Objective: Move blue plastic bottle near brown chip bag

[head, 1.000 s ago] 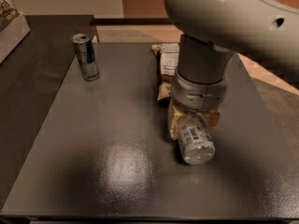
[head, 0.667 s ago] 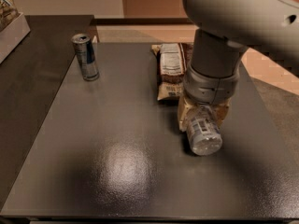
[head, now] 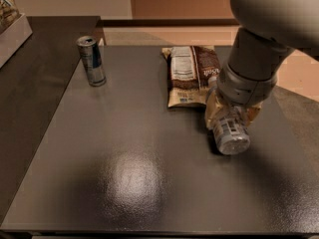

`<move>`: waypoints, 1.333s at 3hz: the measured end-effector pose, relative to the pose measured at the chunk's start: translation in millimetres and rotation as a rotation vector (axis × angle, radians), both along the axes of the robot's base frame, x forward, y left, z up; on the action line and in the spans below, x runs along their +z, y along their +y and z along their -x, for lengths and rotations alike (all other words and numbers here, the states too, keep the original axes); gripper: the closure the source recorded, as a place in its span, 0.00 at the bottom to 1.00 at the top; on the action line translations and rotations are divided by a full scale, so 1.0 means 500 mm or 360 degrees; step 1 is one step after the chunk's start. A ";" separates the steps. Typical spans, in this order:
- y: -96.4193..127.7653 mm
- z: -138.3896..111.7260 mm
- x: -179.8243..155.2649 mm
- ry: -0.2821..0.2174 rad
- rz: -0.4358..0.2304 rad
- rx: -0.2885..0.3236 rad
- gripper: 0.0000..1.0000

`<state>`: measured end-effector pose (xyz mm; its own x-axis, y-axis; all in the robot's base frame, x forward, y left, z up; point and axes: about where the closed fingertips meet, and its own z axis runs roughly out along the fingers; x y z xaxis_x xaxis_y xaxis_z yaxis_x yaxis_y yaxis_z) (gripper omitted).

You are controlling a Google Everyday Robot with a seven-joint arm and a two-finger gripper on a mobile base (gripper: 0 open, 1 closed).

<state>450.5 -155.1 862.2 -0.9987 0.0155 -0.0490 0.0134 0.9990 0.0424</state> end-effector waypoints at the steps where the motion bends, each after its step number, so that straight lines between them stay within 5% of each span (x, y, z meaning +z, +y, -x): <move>1: -0.025 -0.013 0.003 -0.0052 -0.0034 0.0008 0.60; 3: -0.023 -0.015 0.002 -0.0063 -0.0035 0.0011 0.14; 4: -0.022 -0.016 0.002 -0.0069 -0.0037 0.0012 0.00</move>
Offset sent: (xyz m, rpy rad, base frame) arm 0.0058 -0.0112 0.0012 0.0190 -0.0295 0.0044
